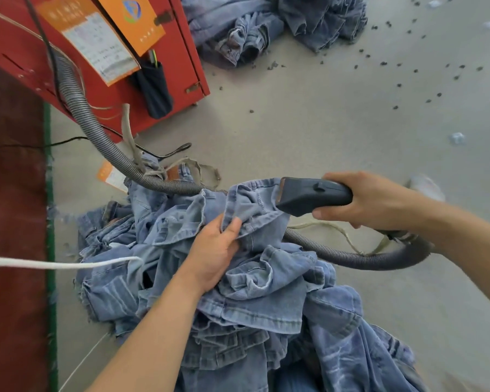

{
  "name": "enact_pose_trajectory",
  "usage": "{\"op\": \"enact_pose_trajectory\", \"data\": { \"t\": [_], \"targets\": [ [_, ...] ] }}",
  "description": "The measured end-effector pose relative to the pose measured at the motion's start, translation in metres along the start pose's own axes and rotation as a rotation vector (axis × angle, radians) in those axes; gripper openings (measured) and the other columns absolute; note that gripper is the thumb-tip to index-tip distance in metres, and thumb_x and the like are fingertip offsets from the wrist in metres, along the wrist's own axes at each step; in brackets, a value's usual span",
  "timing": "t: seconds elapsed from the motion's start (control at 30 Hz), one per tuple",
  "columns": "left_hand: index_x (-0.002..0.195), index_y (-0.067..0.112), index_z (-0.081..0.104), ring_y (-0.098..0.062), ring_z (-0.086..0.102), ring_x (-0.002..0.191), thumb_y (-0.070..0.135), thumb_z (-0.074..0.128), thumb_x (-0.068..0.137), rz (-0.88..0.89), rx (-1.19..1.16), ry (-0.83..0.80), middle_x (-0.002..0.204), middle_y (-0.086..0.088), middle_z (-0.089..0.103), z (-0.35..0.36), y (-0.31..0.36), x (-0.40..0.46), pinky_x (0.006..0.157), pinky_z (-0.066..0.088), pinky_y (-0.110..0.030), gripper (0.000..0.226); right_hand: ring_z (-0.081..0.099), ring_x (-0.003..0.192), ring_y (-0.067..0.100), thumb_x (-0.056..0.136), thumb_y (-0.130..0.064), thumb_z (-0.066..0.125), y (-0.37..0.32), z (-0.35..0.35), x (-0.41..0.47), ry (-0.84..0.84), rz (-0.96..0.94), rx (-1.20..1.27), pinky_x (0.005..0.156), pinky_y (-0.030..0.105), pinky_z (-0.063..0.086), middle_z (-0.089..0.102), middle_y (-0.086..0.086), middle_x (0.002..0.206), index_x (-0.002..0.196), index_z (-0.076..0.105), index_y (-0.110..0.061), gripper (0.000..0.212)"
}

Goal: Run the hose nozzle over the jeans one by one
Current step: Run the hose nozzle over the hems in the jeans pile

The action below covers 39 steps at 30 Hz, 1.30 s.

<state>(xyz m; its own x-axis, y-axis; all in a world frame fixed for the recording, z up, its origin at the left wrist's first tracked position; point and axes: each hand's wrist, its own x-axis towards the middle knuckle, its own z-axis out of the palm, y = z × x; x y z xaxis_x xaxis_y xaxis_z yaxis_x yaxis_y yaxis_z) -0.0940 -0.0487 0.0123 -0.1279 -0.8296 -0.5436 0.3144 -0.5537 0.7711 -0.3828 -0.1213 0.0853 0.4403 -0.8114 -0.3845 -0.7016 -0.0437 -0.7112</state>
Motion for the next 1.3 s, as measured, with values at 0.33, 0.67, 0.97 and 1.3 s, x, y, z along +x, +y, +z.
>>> {"op": "enact_pose_trajectory", "data": {
  "t": [0.33,0.67,0.97,1.3],
  "targets": [
    [0.152,-0.002,0.039,-0.041,0.052,0.137,-0.014,0.031,0.099,-0.021,-0.485,-0.149,0.147,-0.028,0.052,0.015,-0.004,-0.003,0.109,0.049,-0.048,0.054,0.062,0.058,0.002,0.086,-0.042,0.078,-0.016,0.034,0.003,-0.188,-0.011,-0.007,0.053,0.015,0.048,0.071,-0.014,0.080,0.097,0.066,-0.036,0.017],
    [0.150,-0.004,0.039,-0.039,0.057,0.133,-0.019,0.033,0.097,-0.016,-0.520,-0.191,0.144,-0.028,0.056,0.016,-0.002,-0.002,0.103,0.054,-0.043,0.055,0.054,0.044,0.004,0.090,-0.039,0.079,-0.019,-0.002,-0.001,-0.027,-0.018,0.114,0.046,0.015,0.043,0.062,-0.011,0.053,0.092,0.064,-0.046,0.016],
    [0.148,-0.005,0.043,-0.036,0.056,0.135,-0.015,0.045,0.092,-0.001,-0.506,-0.269,0.144,-0.026,0.056,0.018,-0.006,-0.006,0.107,0.051,-0.043,0.056,0.057,0.047,0.001,0.090,-0.039,0.078,-0.035,0.021,0.012,0.022,-0.081,0.215,0.047,0.014,0.045,0.066,-0.016,0.062,0.099,0.066,-0.043,0.016],
    [0.149,-0.006,0.040,-0.036,0.061,0.129,-0.011,0.051,0.090,0.008,-0.517,-0.198,0.138,-0.027,0.060,0.014,-0.005,-0.004,0.101,0.054,-0.041,0.060,0.062,0.069,-0.003,0.086,-0.044,0.079,-0.030,0.050,0.006,-0.087,-0.128,-0.053,0.061,0.010,0.044,0.066,-0.027,0.083,0.094,0.061,-0.041,0.019]
  ]
}}
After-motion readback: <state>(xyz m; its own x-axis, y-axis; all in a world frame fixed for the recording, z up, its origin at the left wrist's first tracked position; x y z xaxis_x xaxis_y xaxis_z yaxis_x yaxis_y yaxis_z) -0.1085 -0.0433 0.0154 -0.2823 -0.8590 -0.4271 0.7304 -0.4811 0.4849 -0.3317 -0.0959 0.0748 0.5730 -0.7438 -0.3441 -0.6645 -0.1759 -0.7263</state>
